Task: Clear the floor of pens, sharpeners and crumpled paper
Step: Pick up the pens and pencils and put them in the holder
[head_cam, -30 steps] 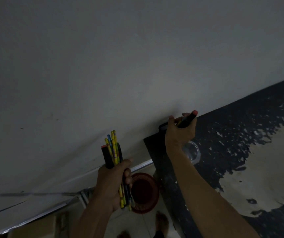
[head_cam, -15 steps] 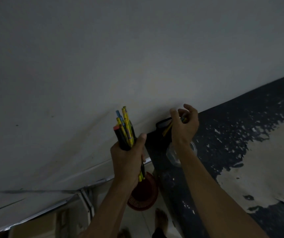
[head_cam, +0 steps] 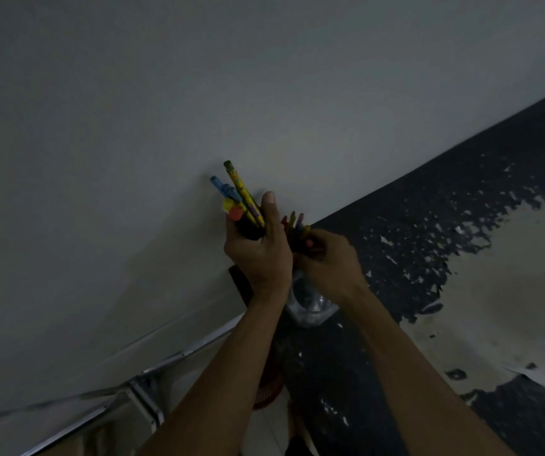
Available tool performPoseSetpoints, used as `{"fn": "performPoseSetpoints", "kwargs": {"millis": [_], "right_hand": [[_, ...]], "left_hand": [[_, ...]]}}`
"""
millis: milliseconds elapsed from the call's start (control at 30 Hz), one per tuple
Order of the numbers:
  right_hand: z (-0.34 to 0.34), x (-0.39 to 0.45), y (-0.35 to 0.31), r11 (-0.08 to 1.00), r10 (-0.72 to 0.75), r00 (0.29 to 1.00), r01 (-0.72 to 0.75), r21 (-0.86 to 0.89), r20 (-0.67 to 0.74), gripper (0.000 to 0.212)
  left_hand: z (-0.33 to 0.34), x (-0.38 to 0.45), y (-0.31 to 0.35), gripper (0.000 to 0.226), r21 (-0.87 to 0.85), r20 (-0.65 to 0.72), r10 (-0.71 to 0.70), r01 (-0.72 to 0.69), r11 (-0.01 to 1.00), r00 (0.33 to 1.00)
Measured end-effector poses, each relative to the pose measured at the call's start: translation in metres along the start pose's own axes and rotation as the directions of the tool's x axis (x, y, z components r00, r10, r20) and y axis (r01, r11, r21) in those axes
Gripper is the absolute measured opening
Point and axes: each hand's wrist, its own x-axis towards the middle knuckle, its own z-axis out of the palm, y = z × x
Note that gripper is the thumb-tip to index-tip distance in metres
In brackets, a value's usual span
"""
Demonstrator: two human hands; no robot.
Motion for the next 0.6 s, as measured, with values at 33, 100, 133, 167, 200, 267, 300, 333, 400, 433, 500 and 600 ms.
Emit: {"fn": "performPoseSetpoints", "kwargs": {"millis": [33, 100, 133, 167, 200, 267, 300, 333, 400, 433, 500, 600], "right_hand": [[-0.001, 0.001, 0.003, 1.000, -0.017, 1.000, 0.017, -0.012, 0.014, 0.016], [-0.001, 0.003, 0.007, 0.999, -0.050, 0.998, 0.051, -0.016, 0.022, 0.019], [-0.001, 0.003, 0.009, 0.998, -0.064, 0.998, 0.065, -0.021, 0.022, 0.022], [-0.001, 0.004, 0.011, 0.997, -0.073, 0.997, 0.074, -0.025, 0.025, 0.025], [-0.001, 0.004, 0.012, 0.996, -0.079, 0.996, 0.080, -0.028, 0.027, 0.028], [-0.002, 0.005, 0.014, 0.996, -0.089, 0.996, 0.090, -0.020, 0.029, 0.031], [-0.002, 0.004, 0.015, 0.995, -0.095, 0.995, 0.095, -0.011, 0.028, 0.031], [-0.003, 0.004, 0.015, 0.995, -0.096, 0.995, 0.096, -0.001, 0.028, 0.032], [-0.003, 0.005, 0.015, 0.996, -0.088, 0.996, 0.088, 0.008, 0.033, 0.031], [-0.003, 0.005, 0.015, 0.997, -0.081, 0.996, 0.081, 0.003, 0.035, 0.031], [-0.003, 0.006, 0.016, 0.997, -0.073, 0.997, 0.073, -0.006, 0.036, 0.030], [-0.005, 0.008, 0.015, 0.997, -0.066, 0.997, 0.067, -0.028, 0.039, 0.027]], "left_hand": [[0.006, -0.002, -0.005, 0.035, 0.007, 0.004, 0.021, -0.021, 1.000, 1.000], [0.009, -0.006, -0.015, 0.037, 0.010, 0.041, 0.040, -0.040, 0.999, 0.998], [0.010, -0.010, -0.021, 0.034, 0.002, 0.058, 0.034, -0.034, 0.999, 0.998], [0.009, -0.013, -0.025, 0.030, 0.004, 0.073, 0.031, -0.031, 1.000, 0.997], [0.008, -0.015, -0.029, 0.027, 0.030, 0.076, 0.033, -0.035, 0.999, 0.997], [0.004, -0.015, -0.038, 0.028, 0.080, 0.098, 0.039, -0.047, 0.996, 0.994], [0.003, -0.014, -0.039, 0.026, 0.081, 0.119, 0.036, -0.046, 0.996, 0.992], [0.003, -0.014, -0.041, 0.021, 0.083, 0.142, 0.032, -0.045, 0.996, 0.989], [0.002, -0.015, -0.040, 0.009, 0.108, 0.179, 0.040, -0.061, 0.992, 0.983], [0.002, -0.017, -0.038, 0.008, 0.130, 0.186, 0.037, -0.062, 0.990, 0.982], [-0.002, -0.019, -0.038, 0.008, 0.168, 0.194, 0.034, -0.068, 0.984, 0.980], [-0.006, -0.018, -0.041, 0.011, 0.206, 0.217, 0.041, -0.087, 0.975, 0.975]]}}
